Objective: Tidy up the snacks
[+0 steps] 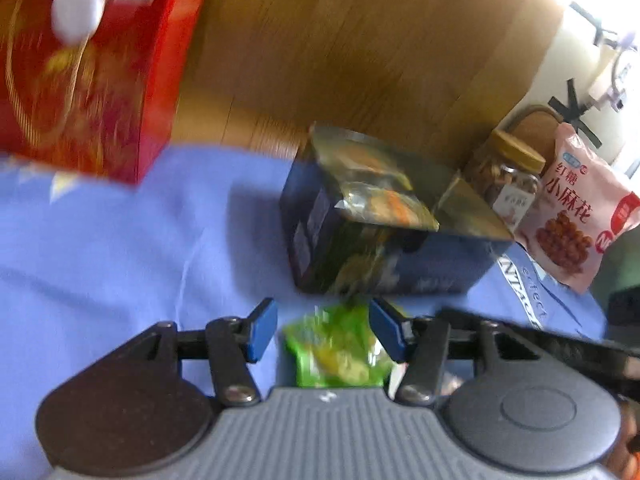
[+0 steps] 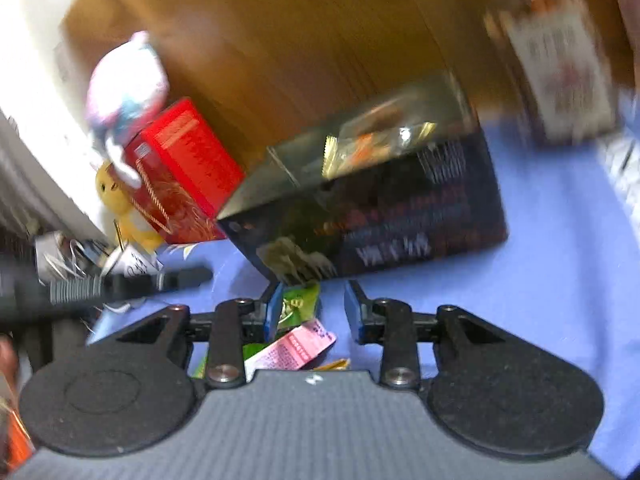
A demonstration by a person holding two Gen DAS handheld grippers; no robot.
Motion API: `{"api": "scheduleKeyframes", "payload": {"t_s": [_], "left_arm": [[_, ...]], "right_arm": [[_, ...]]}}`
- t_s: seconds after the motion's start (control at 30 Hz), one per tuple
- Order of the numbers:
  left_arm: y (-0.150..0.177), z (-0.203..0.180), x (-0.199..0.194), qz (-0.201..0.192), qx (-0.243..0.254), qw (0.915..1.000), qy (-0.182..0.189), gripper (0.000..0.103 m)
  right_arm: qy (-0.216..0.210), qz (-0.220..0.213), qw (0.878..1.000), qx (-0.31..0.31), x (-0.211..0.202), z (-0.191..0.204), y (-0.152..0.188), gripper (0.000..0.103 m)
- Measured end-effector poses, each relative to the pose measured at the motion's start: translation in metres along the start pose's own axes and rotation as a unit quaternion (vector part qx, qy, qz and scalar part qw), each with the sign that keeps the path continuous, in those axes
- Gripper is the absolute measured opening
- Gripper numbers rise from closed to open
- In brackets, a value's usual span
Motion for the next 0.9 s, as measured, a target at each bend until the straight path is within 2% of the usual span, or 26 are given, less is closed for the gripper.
{"api": "scheduleKeyframes", "payload": {"t_s": [0.07, 0.13, 0.17, 0.2, 0.27, 0.3, 0.47, 0.67, 0.9], "left_arm": [[0.008, 0.008, 0.006, 0.018, -0.025, 0.9995, 0.011, 0.053], [0.016, 0.012, 0.017, 0.031, -0.04, 0.9985, 0.017, 0.049], [0.018, 0.011, 0.018, 0.026, -0.034, 0.999, 0.017, 0.049], [0.018, 0.008, 0.018, 0.026, -0.03, 0.9991, 0.014, 0.046], [0.015, 0.004, 0.015, 0.022, -0.031, 0.999, 0.025, 0.045], [0.014, 0.001, 0.012, 0.018, -0.03, 0.9989, 0.03, 0.045], [0.016, -0.028, -0.003, -0.004, -0.001, 0.9985, 0.055, 0.045], [0.032, -0.078, -0.015, -0.006, 0.058, 0.9949, 0.083, 0.045], [0.074, -0.108, -0.007, 0.042, 0.085, 0.9904, 0.101, 0.045]], "right_arm": [[0.016, 0.01, 1.0, -0.003, 0.01, 0.005, 0.003, 0.037], [0.008, 0.032, 0.999, -0.004, 0.022, 0.011, 0.007, 0.034], [-0.002, 0.038, 0.999, 0.001, 0.023, 0.014, 0.008, 0.023], [-0.006, 0.035, 0.999, 0.002, 0.018, 0.017, 0.009, 0.02], [-0.005, 0.004, 1.0, -0.019, 0.001, 0.025, 0.011, 0.007], [-0.004, -0.01, 1.0, -0.027, -0.008, 0.029, 0.013, 0.006], [-0.01, -0.054, 0.998, -0.014, -0.049, 0.022, 0.026, 0.005], [-0.015, -0.095, 0.995, 0.027, -0.087, 0.006, 0.054, 0.005], [0.021, -0.104, 0.994, 0.035, -0.116, -0.019, 0.088, 0.005]]}}
Point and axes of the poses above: each gripper's, at about its wrist camera, not at the fingertips, and x roughly the way its jaws point, z to its left, y to its underside, the point moved 4 cm from there along x, roughly the way its jaws point, and after that the axes turned 15 degrees about y, right-handed, at the moved point
